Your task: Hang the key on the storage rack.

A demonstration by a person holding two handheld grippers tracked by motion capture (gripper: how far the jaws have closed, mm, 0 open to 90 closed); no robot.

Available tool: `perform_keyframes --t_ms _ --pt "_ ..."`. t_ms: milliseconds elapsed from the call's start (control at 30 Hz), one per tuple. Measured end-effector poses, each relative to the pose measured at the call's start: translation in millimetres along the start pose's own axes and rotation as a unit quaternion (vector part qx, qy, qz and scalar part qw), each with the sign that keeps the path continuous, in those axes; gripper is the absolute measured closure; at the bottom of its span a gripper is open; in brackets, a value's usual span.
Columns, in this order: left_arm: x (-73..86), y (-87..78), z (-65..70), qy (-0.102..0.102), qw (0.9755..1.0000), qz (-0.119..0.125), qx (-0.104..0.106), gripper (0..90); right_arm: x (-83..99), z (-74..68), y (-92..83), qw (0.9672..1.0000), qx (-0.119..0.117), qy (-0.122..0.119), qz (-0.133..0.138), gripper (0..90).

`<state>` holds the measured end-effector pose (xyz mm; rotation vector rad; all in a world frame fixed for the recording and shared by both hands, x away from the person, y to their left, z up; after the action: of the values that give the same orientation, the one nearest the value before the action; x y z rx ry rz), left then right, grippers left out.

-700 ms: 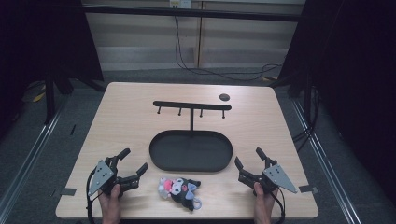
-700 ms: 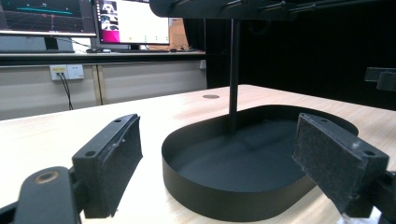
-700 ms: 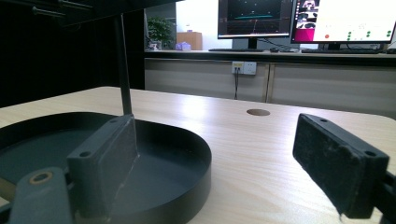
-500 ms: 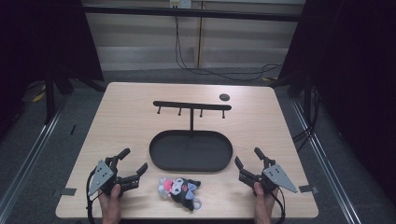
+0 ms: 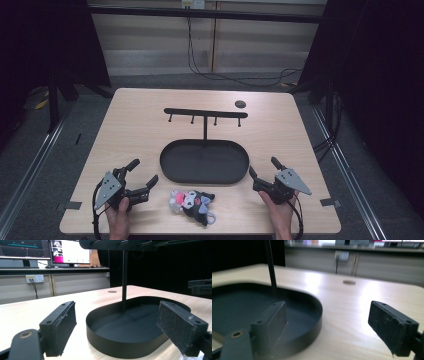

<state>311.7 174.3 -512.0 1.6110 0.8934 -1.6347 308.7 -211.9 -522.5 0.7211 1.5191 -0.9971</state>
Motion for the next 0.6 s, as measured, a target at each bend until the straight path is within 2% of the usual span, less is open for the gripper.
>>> perform_keyframes --t_ms 33,67,100,133,167,233,300,367,433,467,500,533,567,600 --pt "0.0 -0.1 0.0 0.000 1.0000 0.000 0.001 15.4 1.9 -3.0 0.3 0.9996 -0.011 0.003 -0.026 14.7" --pt "0.0 -0.1 0.0 0.000 1.0000 0.000 0.001 15.4 1.9 -3.0 0.3 0.9996 -0.011 0.003 -0.026 14.7" --pt "0.0 -0.1 0.1 0.000 1.0000 0.000 0.001 15.4 -0.2 -7.3 -2.2 0.9991 -0.027 0.008 -0.033 16.7" --pt "0.0 -0.1 0.1 0.000 1.0000 0.000 0.001 15.4 -0.2 -7.3 -2.2 0.9991 -0.027 0.008 -0.033 16.7" --pt "0.0 -0.1 0.1 0.000 1.0000 0.000 0.001 15.4 -1.5 -10.8 -4.2 0.9976 -0.040 0.010 -0.056 24.1" --pt "-0.1 -0.1 0.2 0.000 1.0000 0.001 0.001 15.4 -1.3 -13.2 -5.1 0.9956 -0.046 0.010 -0.081 25.0" --pt "-0.1 -0.1 0.4 -0.001 1.0000 0.001 0.001 15.4 0.9 -15.1 -3.2 0.9922 -0.050 0.007 -0.114 25.1" --pt "-0.2 -0.2 0.1 0.002 1.0000 0.001 0.001 15.4 2.0 -17.4 -1.1 0.9891 -0.060 0.010 -0.134 26.2" --pt "-0.2 -0.3 0.1 0.002 1.0000 0.001 0.002 15.4 0.6 -23.6 0.3 0.9846 -0.092 0.016 -0.148 30.7" --pt "-0.2 -0.3 0.1 0.002 1.0000 0.001 0.002 15.4 0.6 -23.6 0.3 0.9846 -0.092 0.016 -0.148 30.7" --pt "-0.2 -0.2 0.1 0.002 1.0000 0.001 0.002 15.4 -2.0 -28.9 2.7 0.9783 -0.117 0.017 -0.170 34.3" --pt "-0.2 -0.2 0.1 0.002 1.0000 0.001 0.002 15.4 -2.0 -28.9 2.7 0.9783 -0.117 0.017 -0.170 34.3" --pt "-0.2 -0.2 0.2 0.002 1.0000 0.001 0.002 15.4 -5.3 -32.9 4.1 0.9720 -0.134 0.014 -0.193 37.9" --pt "-0.2 -0.2 0.1 0.002 1.0000 0.001 0.002 15.4 -7.1 -34.2 4.8 0.9704 -0.139 0.012 -0.197 38.2"
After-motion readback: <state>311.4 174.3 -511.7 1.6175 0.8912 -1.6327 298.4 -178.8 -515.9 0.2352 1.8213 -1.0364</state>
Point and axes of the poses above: each handheld gripper's, and its own axes: y roughly forward along the jaws, x roughly out of its underside, z roughly to its right, the point moved 8 cm from there along y, roughly forward along the jaws, and after that the axes turned 10 degrees about -x, right-handed, at the moved point
